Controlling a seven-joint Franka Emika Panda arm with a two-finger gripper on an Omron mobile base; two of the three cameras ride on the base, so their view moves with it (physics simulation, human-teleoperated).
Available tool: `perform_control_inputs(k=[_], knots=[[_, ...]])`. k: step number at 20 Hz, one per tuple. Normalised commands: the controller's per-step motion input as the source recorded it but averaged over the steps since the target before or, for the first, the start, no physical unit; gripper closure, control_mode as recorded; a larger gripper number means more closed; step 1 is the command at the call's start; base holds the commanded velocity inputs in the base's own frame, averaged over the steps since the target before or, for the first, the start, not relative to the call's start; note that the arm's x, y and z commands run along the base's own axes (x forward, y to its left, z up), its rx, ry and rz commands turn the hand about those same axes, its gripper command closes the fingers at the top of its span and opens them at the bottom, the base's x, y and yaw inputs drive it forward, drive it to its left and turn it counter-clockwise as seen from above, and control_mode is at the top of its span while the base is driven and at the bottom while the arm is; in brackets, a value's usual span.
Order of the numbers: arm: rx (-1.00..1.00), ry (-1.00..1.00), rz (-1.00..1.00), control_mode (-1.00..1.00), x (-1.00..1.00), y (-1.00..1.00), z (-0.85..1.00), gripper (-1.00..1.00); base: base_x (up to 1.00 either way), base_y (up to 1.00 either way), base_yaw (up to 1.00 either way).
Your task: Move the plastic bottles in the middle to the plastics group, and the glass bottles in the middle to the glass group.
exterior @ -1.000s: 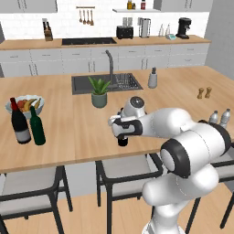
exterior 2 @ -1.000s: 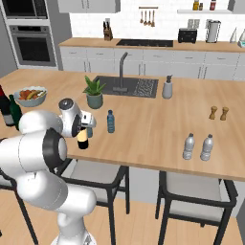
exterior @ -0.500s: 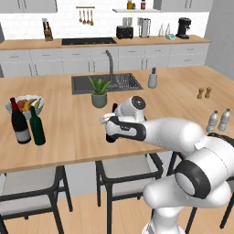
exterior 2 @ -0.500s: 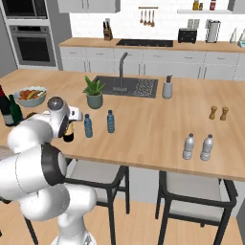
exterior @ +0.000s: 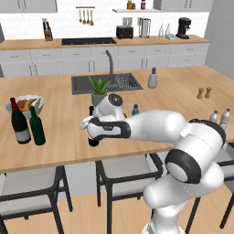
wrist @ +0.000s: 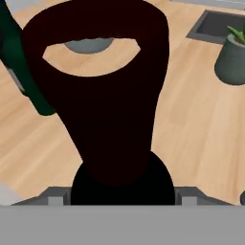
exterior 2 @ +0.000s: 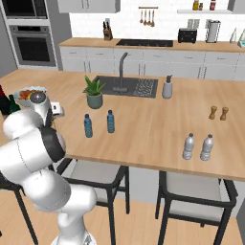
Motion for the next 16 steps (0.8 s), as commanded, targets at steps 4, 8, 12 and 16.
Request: perform_control_inputs(k=[4,8,12,16], knots=[[-0.07,0.02,0.10,-1.00,0.23,0.73,0.00,1.00,0.00,0.00,0.00],[0.00,-0.01,0.07,-1.00,0.14,0.38,0.01,1.00,0.00,0.00,0.00],[0.00,0.04,0.09,-1.00,0.54,0.59,0.00,1.00,0.00,0.00,0.00],[0.00,0.06,0.10,-1.00,0.57,0.49,0.00,1.00,0.00,0.00,0.00]])
